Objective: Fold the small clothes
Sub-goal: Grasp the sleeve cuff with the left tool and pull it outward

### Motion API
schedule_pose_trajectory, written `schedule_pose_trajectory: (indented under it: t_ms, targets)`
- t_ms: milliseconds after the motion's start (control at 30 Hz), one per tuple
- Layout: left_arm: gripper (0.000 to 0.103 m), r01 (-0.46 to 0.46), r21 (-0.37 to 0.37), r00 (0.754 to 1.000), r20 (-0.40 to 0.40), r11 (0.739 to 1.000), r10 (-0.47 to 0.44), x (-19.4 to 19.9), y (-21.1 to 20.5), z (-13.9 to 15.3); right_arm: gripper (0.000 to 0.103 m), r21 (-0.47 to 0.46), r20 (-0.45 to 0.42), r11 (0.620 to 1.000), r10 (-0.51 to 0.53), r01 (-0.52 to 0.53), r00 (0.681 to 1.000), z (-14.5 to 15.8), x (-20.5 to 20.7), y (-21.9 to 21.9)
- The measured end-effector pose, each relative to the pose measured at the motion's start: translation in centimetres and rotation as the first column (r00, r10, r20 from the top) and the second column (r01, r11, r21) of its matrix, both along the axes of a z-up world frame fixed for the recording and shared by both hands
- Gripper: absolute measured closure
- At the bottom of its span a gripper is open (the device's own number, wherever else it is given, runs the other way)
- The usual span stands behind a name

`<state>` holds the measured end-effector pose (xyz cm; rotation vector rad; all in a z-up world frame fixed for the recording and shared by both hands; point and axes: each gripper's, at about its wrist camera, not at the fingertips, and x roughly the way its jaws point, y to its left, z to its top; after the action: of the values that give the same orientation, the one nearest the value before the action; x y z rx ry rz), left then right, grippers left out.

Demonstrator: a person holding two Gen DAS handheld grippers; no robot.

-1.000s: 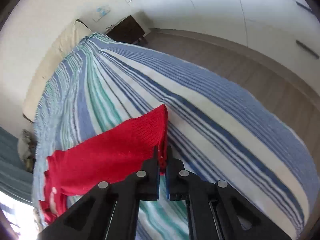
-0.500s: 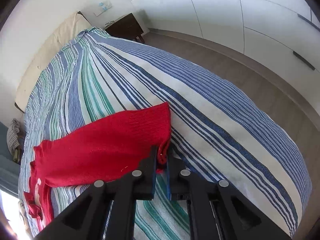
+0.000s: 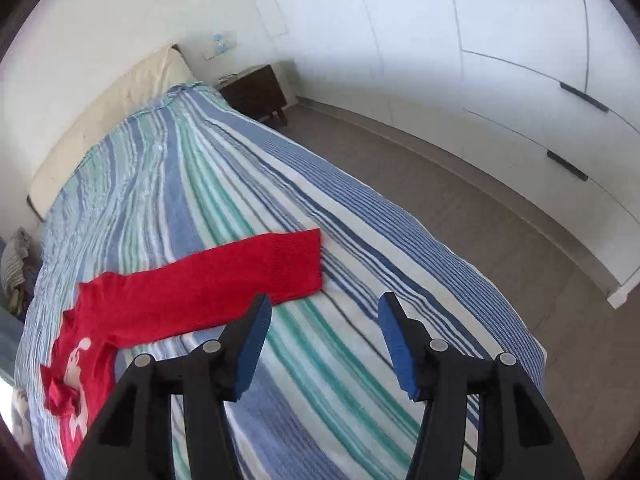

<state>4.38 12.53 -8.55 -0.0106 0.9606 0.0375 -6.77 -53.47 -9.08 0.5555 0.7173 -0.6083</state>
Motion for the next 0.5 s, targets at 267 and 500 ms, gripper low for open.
schedule_pose_trajectory:
  t_ms: [267,500]
  targets:
    - [0.026,0.438,-0.025,0.899,0.027,0.899,-0.438,8.5,-13.2,3.2,0.038,-0.041,0.085,0.959,0.283,-0.281,0.955,0.0,-2.6,10.9]
    - [0.030,0.584,0.249,0.811,-0.154,0.773,-0.564,15.6,-23.4,-4.9,0.038,-0.007,0.057,0.920,0.392,-0.393,0.918,-1.8,-1.2,14.5]
